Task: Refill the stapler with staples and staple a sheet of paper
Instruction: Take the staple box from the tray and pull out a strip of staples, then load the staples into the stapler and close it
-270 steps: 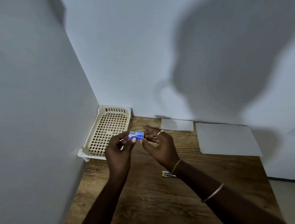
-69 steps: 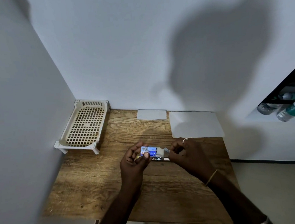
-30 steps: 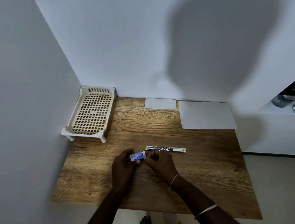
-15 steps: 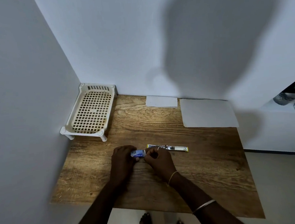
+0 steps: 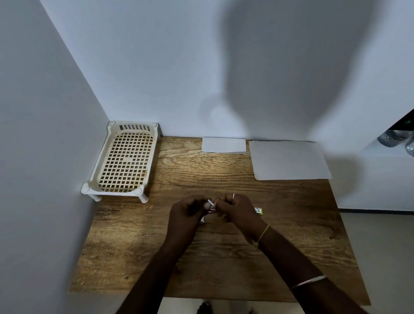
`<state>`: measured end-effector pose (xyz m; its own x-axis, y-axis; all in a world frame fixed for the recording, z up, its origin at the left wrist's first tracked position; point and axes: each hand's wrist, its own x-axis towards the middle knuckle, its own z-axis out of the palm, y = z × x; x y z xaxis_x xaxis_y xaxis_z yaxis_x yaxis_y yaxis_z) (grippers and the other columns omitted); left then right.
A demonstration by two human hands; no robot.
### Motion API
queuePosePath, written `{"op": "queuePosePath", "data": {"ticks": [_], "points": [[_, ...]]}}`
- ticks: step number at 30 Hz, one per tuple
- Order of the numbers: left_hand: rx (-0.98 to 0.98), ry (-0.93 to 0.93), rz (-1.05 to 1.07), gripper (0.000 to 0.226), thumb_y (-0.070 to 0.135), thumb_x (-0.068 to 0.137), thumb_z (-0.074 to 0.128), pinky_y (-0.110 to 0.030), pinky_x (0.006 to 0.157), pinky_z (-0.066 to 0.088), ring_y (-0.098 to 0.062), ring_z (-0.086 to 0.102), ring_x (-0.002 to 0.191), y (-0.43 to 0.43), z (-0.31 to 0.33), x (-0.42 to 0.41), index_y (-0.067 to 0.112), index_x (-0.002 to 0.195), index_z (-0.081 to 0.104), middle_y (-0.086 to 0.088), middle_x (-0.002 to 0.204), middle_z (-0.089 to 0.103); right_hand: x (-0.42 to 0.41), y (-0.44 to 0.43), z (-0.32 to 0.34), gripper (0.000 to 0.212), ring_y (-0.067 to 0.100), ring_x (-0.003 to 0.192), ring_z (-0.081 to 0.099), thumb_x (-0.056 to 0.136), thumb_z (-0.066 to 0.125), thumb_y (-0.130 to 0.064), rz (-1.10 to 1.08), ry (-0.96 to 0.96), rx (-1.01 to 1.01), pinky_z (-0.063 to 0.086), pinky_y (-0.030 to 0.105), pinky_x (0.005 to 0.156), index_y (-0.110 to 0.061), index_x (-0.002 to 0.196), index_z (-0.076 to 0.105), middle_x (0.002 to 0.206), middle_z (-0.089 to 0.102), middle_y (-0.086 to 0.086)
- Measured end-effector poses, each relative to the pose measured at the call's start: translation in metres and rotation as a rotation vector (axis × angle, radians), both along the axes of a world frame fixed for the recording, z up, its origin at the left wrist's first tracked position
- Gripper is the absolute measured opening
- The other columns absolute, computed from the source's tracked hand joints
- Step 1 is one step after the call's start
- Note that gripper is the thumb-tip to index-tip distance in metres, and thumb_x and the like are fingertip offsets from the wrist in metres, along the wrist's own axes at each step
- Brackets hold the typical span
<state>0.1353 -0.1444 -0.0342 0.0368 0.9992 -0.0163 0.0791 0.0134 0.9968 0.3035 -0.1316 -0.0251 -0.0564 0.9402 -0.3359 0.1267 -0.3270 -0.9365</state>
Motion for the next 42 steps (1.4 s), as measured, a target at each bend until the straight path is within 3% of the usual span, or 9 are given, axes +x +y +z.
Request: {"op": "queuePosePath", "data": {"ticks": [4, 7, 10, 15, 18, 22, 27, 32, 42], "points": [[-0.085, -0.203, 0.019, 0.011, 0.008, 0.089, 0.075, -0.036, 0.080, 0.062, -0.026, 0.075, 0.091, 0.006, 0.002, 0.006, 0.006, 0.099, 0.079, -0.012, 0.094, 0.079, 0.014, 0.004, 0.014, 0.011, 0.006, 0.061, 0.061, 0.088, 0.074, -0.020, 0.023, -0.024, 0.032, 0.047, 0.023, 0.055, -0.018, 0.077, 0.075, 0.068, 0.069, -0.002], [-0.149, -0.274, 0.054, 0.016, 0.016, 0.088, 0.077, -0.031, 0.079, 0.060, -0.022, 0.076, 0.090, 0.012, 0.005, 0.010, 0.007, 0.101, 0.079, -0.012, 0.095, 0.080, 0.026, 0.008, 0.026, 0.002, 0.002, 0.069, 0.065, 0.088, 0.075, -0.021, -0.031, -0.264, 0.270, 0.049, 0.015, 0.060, -0.020, 0.089, 0.076, 0.080, 0.074, -0.007], [-0.156, -0.269, 0.034, 0.015, 0.021, 0.091, 0.076, -0.028, 0.078, 0.060, -0.019, 0.075, 0.088, 0.019, 0.007, 0.018, 0.011, 0.102, 0.080, -0.011, 0.095, 0.080, 0.032, 0.015, 0.037, 0.013, 0.003, 0.082, 0.067, 0.090, 0.074, -0.022, 0.029, -0.455, 0.429, 0.050, 0.012, 0.066, -0.024, 0.103, 0.076, 0.098, 0.074, -0.011], [-0.120, -0.219, 0.005, 0.013, 0.023, 0.095, 0.072, -0.041, 0.082, 0.061, -0.024, 0.074, 0.089, 0.027, 0.007, 0.029, 0.013, 0.099, 0.079, -0.010, 0.093, 0.079, 0.035, 0.028, 0.043, 0.025, 0.007, 0.080, 0.067, 0.085, 0.077, -0.035, 0.189, -0.734, 0.520, 0.055, 0.030, 0.073, -0.027, 0.109, 0.076, 0.098, 0.075, -0.009], [-0.111, -0.170, 0.020, 0.012, 0.023, 0.094, 0.072, -0.042, 0.080, 0.060, -0.024, 0.073, 0.085, 0.028, 0.003, 0.031, 0.014, 0.096, 0.079, -0.010, 0.088, 0.078, 0.033, 0.029, 0.038, 0.019, 0.004, 0.077, 0.065, 0.087, 0.072, -0.043, 0.202, -0.802, 0.525, 0.056, 0.032, 0.068, -0.032, 0.101, 0.077, 0.090, 0.073, -0.011], [-0.093, -0.128, 0.044, 0.009, 0.024, 0.093, 0.074, -0.023, 0.074, 0.057, -0.011, 0.074, 0.084, 0.025, -0.005, 0.029, 0.019, 0.095, 0.080, -0.001, 0.086, 0.079, 0.028, 0.029, 0.024, 0.022, 0.003, 0.080, 0.063, 0.087, 0.067, -0.051, 0.191, -0.822, 0.478, 0.054, 0.029, 0.064, -0.035, 0.098, 0.076, 0.089, 0.071, -0.013], [-0.148, 0.014, 0.217, 0.013, 0.019, 0.092, 0.074, -0.040, 0.091, 0.059, -0.009, 0.072, 0.099, 0.023, -0.023, 0.018, 0.018, 0.104, 0.078, 0.005, 0.100, 0.078, 0.019, 0.030, -0.004, 0.016, 0.013, 0.098, 0.059, 0.079, 0.075, -0.040, 0.154, -0.841, 0.308, 0.051, 0.031, 0.077, -0.029, 0.090, 0.079, 0.094, 0.071, -0.010], [-0.167, 0.110, 0.343, 0.015, 0.018, 0.092, 0.073, -0.031, 0.089, 0.058, 0.010, 0.066, 0.091, 0.015, -0.032, 0.007, 0.032, 0.099, 0.074, 0.018, 0.096, 0.074, 0.009, 0.024, -0.020, 0.016, 0.019, 0.111, 0.055, 0.078, 0.076, -0.039, 0.232, -0.943, 0.152, 0.047, 0.038, 0.091, -0.033, 0.092, 0.078, 0.105, 0.067, -0.009], [-0.160, 0.124, 0.333, 0.013, 0.021, 0.092, 0.074, -0.020, 0.085, 0.054, 0.009, 0.066, 0.094, 0.008, -0.032, 0.007, 0.030, 0.101, 0.074, 0.017, 0.098, 0.074, 0.006, 0.025, -0.023, 0.019, 0.021, 0.114, 0.056, 0.085, 0.072, -0.041, 0.237, -1.008, 0.117, 0.047, 0.043, 0.097, -0.034, 0.102, 0.077, 0.111, 0.069, -0.006]]}}
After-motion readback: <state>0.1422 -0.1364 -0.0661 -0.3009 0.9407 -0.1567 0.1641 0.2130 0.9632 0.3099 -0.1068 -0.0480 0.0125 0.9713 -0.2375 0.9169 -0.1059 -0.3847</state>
